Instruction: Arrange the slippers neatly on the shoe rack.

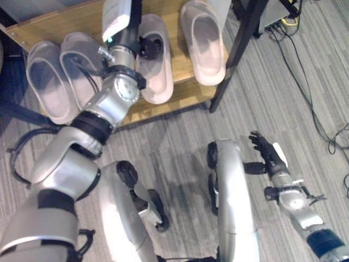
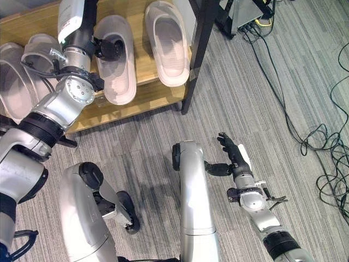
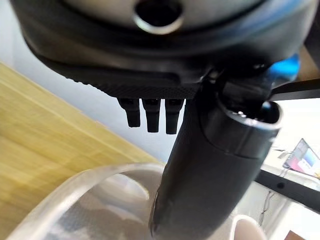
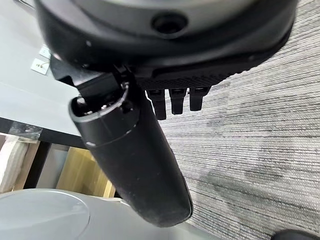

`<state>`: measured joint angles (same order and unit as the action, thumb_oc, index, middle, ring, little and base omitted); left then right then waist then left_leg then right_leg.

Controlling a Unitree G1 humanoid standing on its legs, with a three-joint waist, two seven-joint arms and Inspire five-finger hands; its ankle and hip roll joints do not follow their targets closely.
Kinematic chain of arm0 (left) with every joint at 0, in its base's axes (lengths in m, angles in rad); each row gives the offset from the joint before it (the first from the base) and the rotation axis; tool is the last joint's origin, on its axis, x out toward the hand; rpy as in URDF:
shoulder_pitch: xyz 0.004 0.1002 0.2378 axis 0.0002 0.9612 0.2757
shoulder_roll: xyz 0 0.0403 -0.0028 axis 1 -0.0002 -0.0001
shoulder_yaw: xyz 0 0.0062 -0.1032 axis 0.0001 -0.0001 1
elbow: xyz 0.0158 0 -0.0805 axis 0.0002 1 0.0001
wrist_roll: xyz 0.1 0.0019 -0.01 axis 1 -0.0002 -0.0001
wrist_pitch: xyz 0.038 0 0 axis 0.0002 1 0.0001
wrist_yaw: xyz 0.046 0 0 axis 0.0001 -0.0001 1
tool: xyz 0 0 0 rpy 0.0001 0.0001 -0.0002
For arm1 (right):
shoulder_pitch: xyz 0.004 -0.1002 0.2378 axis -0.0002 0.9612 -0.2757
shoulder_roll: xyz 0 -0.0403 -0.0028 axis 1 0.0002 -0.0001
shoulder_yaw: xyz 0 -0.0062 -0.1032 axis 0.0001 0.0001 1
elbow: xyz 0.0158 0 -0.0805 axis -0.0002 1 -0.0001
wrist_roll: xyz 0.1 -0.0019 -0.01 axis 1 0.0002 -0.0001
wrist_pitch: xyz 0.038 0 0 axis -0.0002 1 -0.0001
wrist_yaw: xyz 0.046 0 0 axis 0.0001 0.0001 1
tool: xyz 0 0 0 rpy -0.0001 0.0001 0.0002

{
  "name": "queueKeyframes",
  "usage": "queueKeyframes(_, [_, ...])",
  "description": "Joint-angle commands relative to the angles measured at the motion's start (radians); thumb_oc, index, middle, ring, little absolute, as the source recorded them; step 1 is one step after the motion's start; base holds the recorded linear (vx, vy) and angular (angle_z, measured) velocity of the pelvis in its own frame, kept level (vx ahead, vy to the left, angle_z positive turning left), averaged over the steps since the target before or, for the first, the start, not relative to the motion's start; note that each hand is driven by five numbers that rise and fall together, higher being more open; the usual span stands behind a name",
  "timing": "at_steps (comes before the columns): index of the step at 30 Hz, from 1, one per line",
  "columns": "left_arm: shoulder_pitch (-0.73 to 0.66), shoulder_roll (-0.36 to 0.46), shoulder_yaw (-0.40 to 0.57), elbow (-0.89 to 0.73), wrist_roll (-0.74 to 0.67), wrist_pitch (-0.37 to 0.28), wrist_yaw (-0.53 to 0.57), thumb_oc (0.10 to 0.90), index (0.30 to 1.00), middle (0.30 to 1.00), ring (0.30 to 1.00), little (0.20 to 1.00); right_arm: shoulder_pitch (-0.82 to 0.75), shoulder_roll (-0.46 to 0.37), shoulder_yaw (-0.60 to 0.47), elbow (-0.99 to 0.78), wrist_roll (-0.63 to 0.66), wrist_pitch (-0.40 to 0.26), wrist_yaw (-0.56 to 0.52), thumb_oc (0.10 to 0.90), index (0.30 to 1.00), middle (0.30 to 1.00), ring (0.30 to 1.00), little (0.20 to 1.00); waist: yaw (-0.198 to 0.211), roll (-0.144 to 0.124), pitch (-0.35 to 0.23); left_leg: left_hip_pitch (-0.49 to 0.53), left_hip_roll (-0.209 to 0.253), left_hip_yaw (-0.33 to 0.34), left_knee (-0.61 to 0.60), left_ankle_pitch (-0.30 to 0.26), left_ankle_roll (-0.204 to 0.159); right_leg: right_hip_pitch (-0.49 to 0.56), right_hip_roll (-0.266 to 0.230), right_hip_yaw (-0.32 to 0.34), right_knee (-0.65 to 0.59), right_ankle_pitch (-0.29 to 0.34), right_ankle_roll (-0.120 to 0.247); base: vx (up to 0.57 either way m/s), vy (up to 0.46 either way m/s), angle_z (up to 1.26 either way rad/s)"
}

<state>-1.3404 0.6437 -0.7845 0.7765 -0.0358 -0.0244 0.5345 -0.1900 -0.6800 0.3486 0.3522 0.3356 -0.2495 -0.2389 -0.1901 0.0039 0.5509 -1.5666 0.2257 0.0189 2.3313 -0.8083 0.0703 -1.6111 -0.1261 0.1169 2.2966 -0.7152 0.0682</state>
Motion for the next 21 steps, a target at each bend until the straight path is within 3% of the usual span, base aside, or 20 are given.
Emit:
queueKeyframes(1, [-0.151, 0.052, 0.057, -0.083, -0.045, -0.089, 0.032, 0.8, 0.9, 0.9, 0.9, 0.9, -0.052, -0.04, -0.063, -0.143, -0.009, -0.059, -0.021, 0.8, 0.9, 0.9, 0.9, 0.9, 0.01, -0.021, -0.031, -0.003, -0.072, -0.076, -0.035, 0.014, -0.06, 0.041, -0.113, 0.089, -0.004, -0.036, 0.011, -0.01, -0.024, 0.04])
queueKeyframes(17, [0.006, 0.153, 0.122, -0.304, -0.052, -0.139, 0.012, 0.8, 0.9, 0.9, 0.9, 0.9, -0.056, -0.054, -0.062, -0.146, -0.064, -0.052, -0.017, 0.8, 0.9, 0.9, 0.9, 0.9, 0.044, -0.009, -0.031, -0.003, -0.083, -0.077, -0.046, 0.005, -0.077, 0.041, -0.129, 0.08, 0.019, -0.059, -0.009, -0.01, -0.023, 0.05])
queueKeyframes(21, [0.097, 0.198, 0.178, -0.383, -0.109, -0.17, -0.003, 0.8, 0.9, 0.9, 0.9, 0.9, -0.04, -0.057, -0.073, -0.154, -0.093, -0.041, -0.016, 0.8, 0.9, 0.9, 0.9, 0.9, 0.058, 0.001, -0.031, -0.003, -0.084, -0.087, -0.046, 0.002, -0.083, 0.041, -0.135, 0.07, 0.017, -0.061, -0.011, 0.0, -0.007, 0.01])
